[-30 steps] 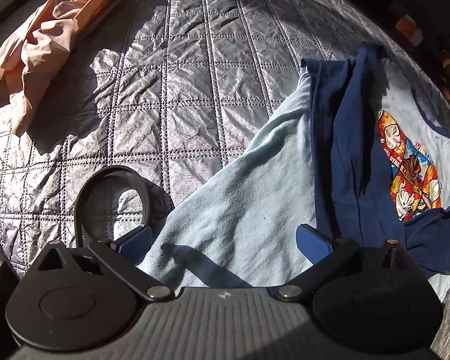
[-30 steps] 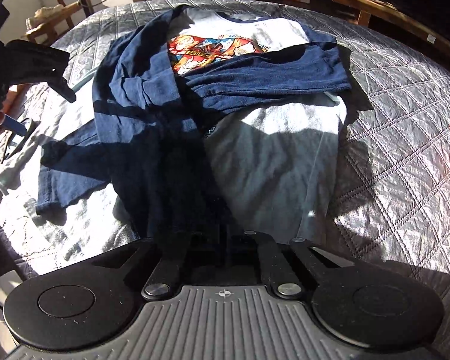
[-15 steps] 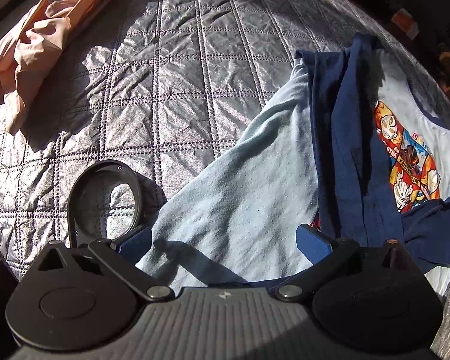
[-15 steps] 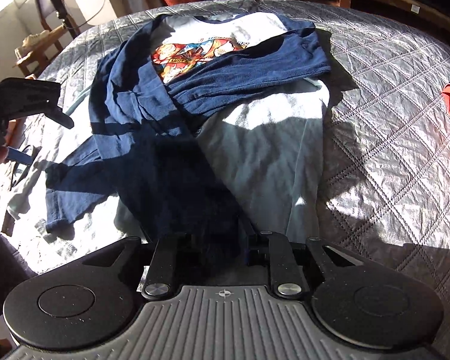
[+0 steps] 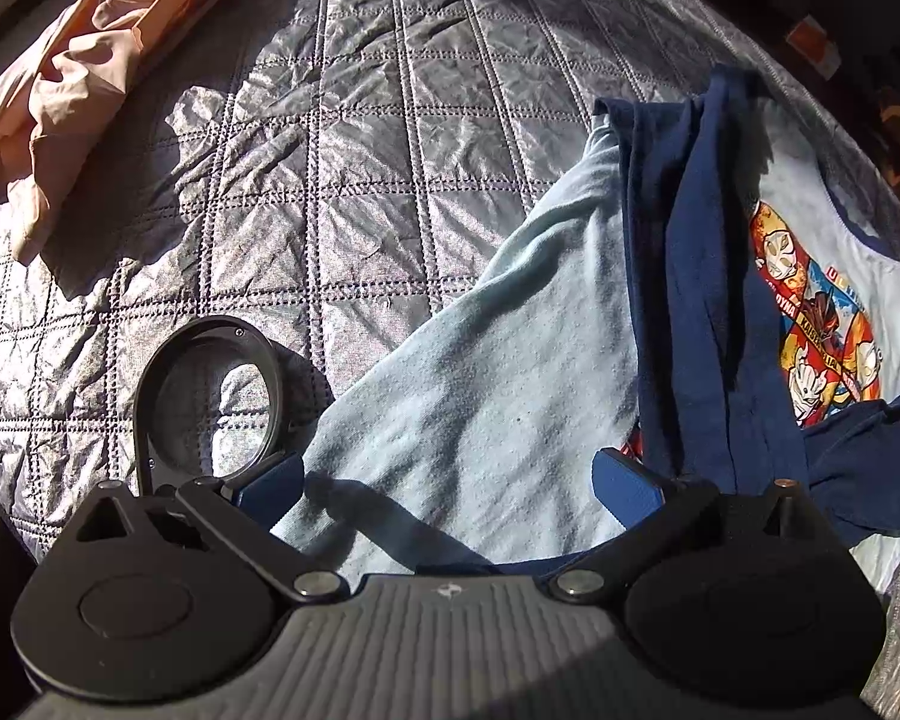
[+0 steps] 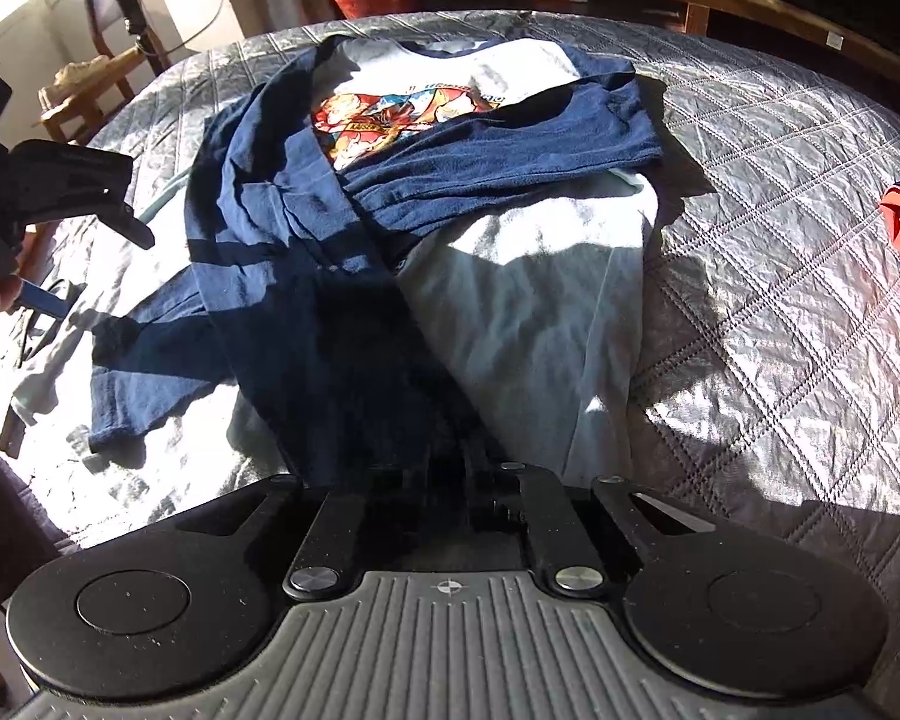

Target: Fold clothes

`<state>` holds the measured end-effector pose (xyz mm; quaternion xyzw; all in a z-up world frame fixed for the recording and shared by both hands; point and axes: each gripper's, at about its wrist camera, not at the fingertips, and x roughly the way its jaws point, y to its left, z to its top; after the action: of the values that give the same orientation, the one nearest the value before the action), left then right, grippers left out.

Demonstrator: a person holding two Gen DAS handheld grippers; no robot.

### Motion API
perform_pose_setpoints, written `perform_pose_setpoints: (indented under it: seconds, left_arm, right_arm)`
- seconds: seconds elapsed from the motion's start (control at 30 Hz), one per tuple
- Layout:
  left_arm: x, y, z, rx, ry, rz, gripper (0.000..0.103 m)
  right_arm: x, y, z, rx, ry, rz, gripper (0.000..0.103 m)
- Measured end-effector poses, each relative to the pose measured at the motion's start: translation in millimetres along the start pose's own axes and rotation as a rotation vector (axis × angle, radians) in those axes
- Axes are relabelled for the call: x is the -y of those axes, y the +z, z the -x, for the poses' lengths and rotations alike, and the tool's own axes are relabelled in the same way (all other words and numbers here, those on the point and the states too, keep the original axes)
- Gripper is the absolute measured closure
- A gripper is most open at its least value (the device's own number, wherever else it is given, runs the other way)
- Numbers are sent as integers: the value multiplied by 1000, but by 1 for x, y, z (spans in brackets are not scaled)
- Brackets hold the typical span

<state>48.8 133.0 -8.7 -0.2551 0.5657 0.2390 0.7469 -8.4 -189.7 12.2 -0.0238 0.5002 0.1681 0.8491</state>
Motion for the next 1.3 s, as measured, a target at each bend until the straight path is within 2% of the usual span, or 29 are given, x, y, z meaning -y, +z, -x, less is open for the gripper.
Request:
perform_pose_setpoints:
  seconds: [0.07, 0.1, 0.13, 0.17, 0.2, 0.27, 0.4, 0.5, 0.57, 0.63, 0.73, 0.77, 0.83, 0.87, 0.97, 1.1, 1.2, 1.3]
  left_arm:
    - [0, 0, 0, -2, -1, 0, 1]
    - [0, 0, 0, -3, -1, -1, 1]
    - [0, 0, 0, -3, -2, -1, 1]
    - [0, 0, 0, -3, -2, -2, 1]
    - [0, 0, 0, -4, -2, -2, 1]
    - [0, 1, 0, -5, -4, 0, 1]
    - [-2, 1, 1, 0, 3, 7, 1]
    - [-5, 3, 1, 4, 6, 14, 1]
    - [-7, 4, 1, 5, 3, 15, 1]
    - [-6, 9, 1, 6, -3, 5, 1]
    - [-5, 20, 8, 42, -10, -17, 1]
    - [-4, 25, 14, 76, -11, -29, 1]
    - [1, 37, 21, 124, -44, -66, 1]
    - [5, 45, 21, 130, -76, -93, 1]
    - [12, 73, 11, 109, -157, -139, 1]
    - [1, 98, 8, 134, -186, -84, 1]
    - [-10, 115, -3, 106, -220, -16, 1]
    - [-21, 125, -17, 62, -238, 72, 1]
  right_arm:
    - [0, 3, -3, 14, -22, 4, 41]
    - [1, 4, -6, 12, -16, 1, 38]
    - [1, 5, -8, 10, -10, -2, 48]
    - [-1, 5, -12, -12, -17, 30, 85]
    - [-4, 4, -11, -5, -33, 62, 94]
    - [-7, 5, -9, 6, -40, 86, 98]
    - [-1, 10, -2, 19, -59, 30, 96]
    - [4, 28, 15, 102, -25, -36, 68]
    - [3, 55, 25, 180, 53, -64, 33]
    - [2, 85, 30, 251, 140, -105, 28]
    - [3, 134, 18, 306, 285, -195, 36]
    - [3, 151, 10, 310, 338, -221, 44]
    - [-3, 182, -12, 309, 383, -221, 58]
    - [-6, 198, -23, 309, 406, -221, 62]
    - [-9, 241, -63, 262, 492, -269, 62]
    - [-22, 289, -118, 186, 570, -314, 62]
    - [-40, 309, -151, 143, 530, -287, 61]
    - [-49, 315, -171, 121, 523, -281, 61]
